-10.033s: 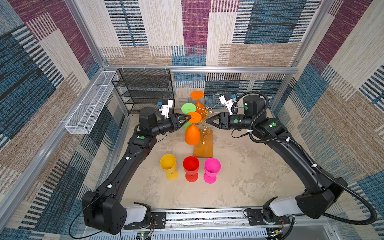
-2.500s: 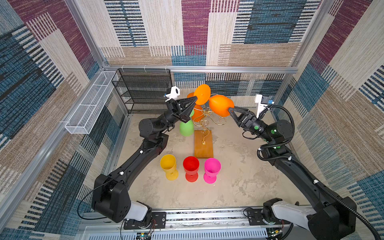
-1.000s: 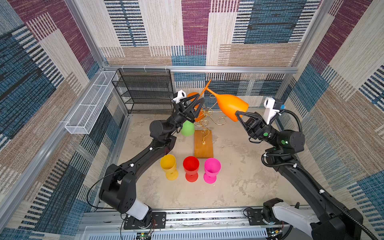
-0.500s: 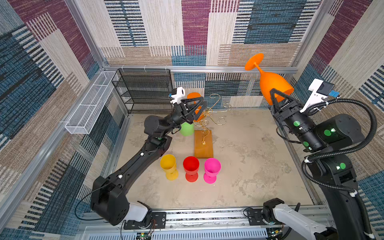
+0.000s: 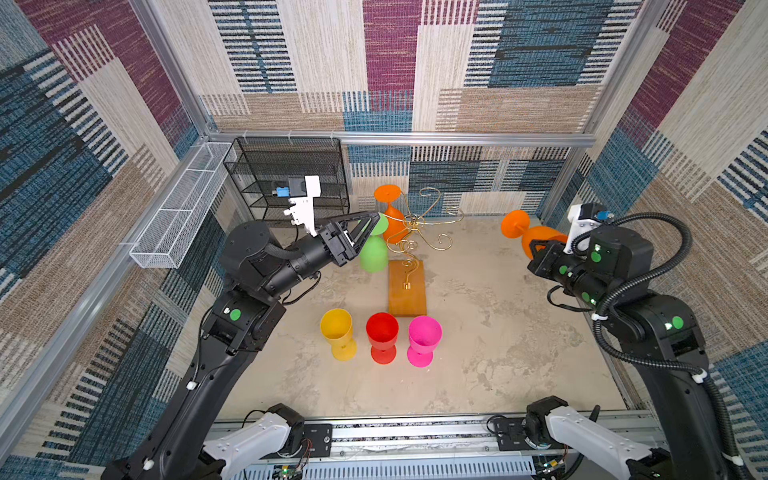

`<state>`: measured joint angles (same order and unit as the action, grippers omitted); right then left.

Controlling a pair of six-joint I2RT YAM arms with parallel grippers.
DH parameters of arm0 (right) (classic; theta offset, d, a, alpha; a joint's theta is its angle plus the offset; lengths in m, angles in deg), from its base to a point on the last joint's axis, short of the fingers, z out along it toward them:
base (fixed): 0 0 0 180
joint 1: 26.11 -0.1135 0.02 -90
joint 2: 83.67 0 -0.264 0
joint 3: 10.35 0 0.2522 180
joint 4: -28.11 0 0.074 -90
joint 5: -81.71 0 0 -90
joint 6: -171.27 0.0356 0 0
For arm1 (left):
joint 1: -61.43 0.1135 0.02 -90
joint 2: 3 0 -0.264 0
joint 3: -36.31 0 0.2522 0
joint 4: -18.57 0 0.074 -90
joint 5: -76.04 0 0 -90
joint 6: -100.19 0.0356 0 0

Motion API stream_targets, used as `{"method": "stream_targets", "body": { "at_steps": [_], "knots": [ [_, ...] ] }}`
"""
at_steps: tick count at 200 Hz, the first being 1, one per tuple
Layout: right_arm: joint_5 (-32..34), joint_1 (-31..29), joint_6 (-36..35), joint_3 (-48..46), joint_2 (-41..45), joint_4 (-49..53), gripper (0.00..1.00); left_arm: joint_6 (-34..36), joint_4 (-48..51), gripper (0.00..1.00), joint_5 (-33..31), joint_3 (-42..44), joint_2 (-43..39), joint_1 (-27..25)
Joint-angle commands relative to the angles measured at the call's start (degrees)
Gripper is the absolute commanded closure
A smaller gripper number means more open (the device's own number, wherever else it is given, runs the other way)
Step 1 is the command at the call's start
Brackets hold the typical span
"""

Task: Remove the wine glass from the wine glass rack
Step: 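Open the left gripper and withdraw it while the right carries the orange glass down, then stand the orange glass upright beside the magenta glass and open the right gripper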

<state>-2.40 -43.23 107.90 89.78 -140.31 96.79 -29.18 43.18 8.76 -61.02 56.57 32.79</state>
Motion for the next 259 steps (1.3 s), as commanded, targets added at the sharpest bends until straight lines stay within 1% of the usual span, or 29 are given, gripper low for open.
{"method": "stream_targets", "body": {
  "at_steps": [1, 27, 53, 76, 103, 127, 162, 194, 259],
  "knots": [
    [-5.4, 0.0, 0.7, -3.5, -2.0, 1.1, 1.0, 9.4, 7.4, 0.5, -9.4, -0.3, -2.0, 0.0],
    [-11.0, 0.0, 0.5, -10.8, -3.7, -1.5, 1.0, 12.7, 9.6, 0.5, -15.3, 0.4, -4.7, 0.0],
    [-18.0, 0.0, -2.7, -17.7, -7.6, -3.0, 1.0, 14.2, 9.7, 0.5, -18.1, 1.2, -6.4, 0.0],
    [-17.8, -0.3, -4.2, -21.3, -10.1, -2.8, 1.0, 15.2, 10.3, 0.5, -19.4, 0.9, -6.4, 0.0],
    [-19.3, -2.0, -4.8, -21.0, -11.4, -1.9, 1.0, 15.3, 10.2, 0.5, -19.3, 0.6, -5.7, 0.0],
    [-16.2, -7.5, -4.7, -18.9, -14.6, 0.9, 1.0, 14.9, 9.8, 0.5, -18.7, 0.5, -4.8, 0.0],
    [-13.1, -11.7, -4.7, -16.6, -18.0, 4.7, 1.0, 15.0, 9.8, 0.5, -18.0, 0.0, -4.0, 0.0],
    [-9.7, -13.2, -5.2, -13.9, -20.1, 9.2, 1.0, 15.5, 10.1, 0.5, -18.0, 0.2, -4.4, 0.0],
    [-6.6, -14.9, -7.0, -9.9, -24.3, 15.8, 1.0, 15.6, 9.7, 0.5, -18.0, 1.0, -4.6, 0.0]
  ]
}}
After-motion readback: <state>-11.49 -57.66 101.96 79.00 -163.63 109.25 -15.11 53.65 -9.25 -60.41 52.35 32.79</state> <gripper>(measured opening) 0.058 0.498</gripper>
